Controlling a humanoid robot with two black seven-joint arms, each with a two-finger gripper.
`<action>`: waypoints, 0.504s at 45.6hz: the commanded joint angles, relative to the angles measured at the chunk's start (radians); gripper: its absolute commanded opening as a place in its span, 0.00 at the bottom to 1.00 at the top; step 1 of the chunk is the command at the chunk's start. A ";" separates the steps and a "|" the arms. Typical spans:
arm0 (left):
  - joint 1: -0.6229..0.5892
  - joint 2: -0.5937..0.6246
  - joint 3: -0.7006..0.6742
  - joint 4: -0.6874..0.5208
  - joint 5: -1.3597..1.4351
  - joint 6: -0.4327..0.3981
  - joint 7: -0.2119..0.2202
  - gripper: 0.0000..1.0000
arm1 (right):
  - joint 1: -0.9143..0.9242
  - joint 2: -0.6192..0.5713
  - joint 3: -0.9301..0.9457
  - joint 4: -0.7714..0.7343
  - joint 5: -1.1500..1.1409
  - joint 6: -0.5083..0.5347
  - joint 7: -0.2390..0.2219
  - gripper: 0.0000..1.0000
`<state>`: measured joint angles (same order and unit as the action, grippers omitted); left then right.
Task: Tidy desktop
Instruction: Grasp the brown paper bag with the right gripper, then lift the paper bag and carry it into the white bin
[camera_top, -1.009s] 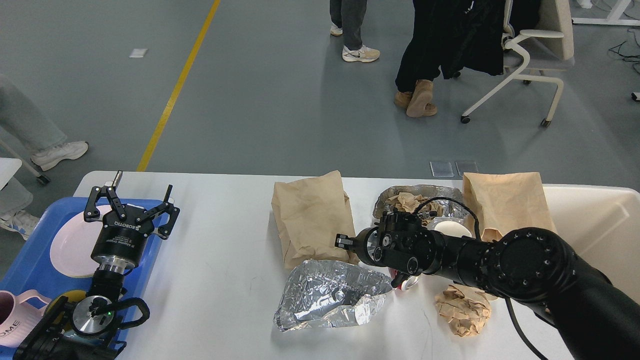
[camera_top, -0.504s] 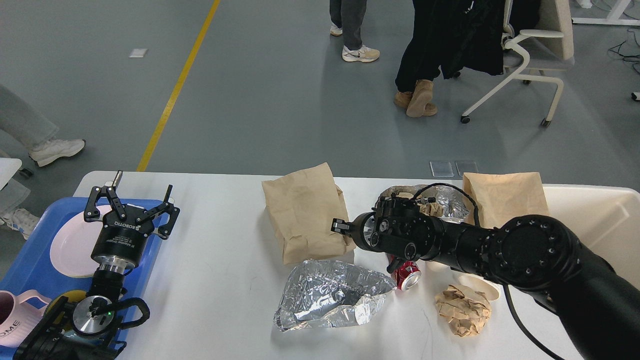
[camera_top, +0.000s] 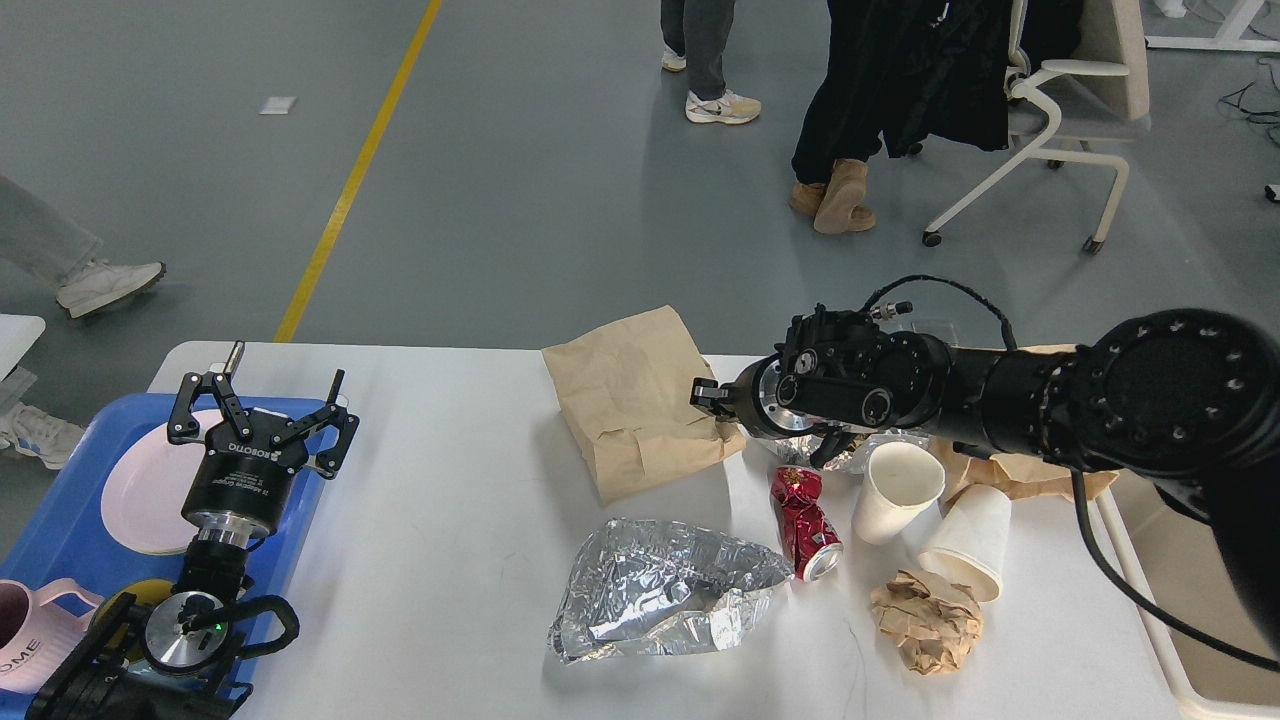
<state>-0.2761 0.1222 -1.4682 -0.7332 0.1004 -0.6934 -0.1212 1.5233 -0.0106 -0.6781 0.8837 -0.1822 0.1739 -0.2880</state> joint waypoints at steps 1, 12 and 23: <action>0.000 -0.001 0.000 -0.002 0.001 0.002 0.000 0.96 | 0.191 -0.020 -0.118 0.132 0.075 0.029 -0.008 0.00; 0.000 0.001 0.000 0.000 -0.001 0.000 0.000 0.96 | 0.579 -0.121 -0.317 0.343 0.118 0.245 0.000 0.00; 0.000 0.001 0.000 0.000 -0.001 0.000 0.000 0.96 | 0.874 -0.269 -0.426 0.434 0.118 0.587 0.013 0.00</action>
<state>-0.2761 0.1226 -1.4678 -0.7335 0.0998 -0.6934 -0.1212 2.2730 -0.2112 -1.0654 1.2597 -0.0640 0.6406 -0.2780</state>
